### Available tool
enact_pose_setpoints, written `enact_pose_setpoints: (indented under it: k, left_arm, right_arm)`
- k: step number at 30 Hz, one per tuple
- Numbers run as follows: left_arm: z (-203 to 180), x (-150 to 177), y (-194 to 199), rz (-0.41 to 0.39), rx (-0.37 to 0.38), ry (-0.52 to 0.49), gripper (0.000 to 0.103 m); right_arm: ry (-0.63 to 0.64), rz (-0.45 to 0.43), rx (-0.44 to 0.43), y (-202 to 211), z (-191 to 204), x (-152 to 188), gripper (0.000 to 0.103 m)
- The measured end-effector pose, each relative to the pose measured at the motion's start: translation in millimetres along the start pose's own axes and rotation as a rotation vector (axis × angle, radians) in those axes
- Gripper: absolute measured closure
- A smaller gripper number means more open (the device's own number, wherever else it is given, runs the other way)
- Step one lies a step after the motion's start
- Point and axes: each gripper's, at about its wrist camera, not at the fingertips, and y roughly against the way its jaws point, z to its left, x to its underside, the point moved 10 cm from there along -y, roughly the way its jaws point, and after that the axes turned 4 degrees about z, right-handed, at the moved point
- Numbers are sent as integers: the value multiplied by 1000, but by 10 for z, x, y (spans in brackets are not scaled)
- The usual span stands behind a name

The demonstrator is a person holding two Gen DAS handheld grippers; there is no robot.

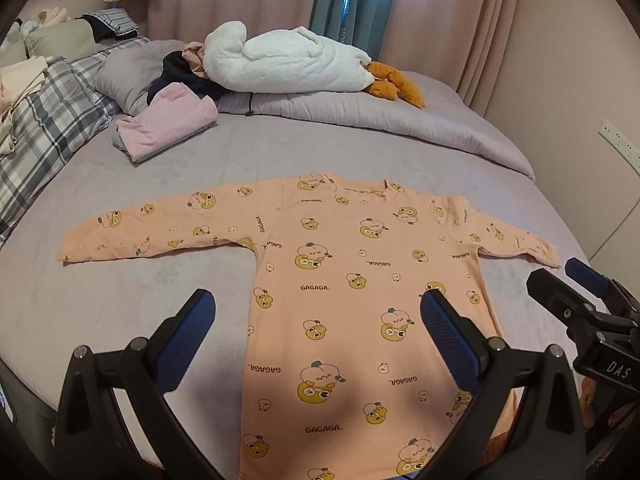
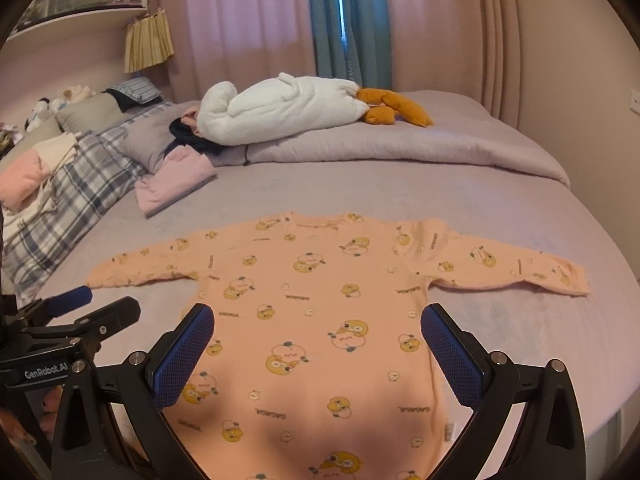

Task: Fold small clothes

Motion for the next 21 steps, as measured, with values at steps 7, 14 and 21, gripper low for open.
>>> enact_pose_setpoints:
  k: [7,14,21]
  left_arm:
    - [-16,-7,-13,7,10,-1,0]
    - [-26,-17,-20,8,22,0,0]
    - [-75,-15,-52,16,38,-3,0]
  right_arm:
    - [-23,5,26,-5,-87,1,1]
    - [-42,3,44,13,-137,5,1]
    - [-67,-4,58,42,-237,-13,1]
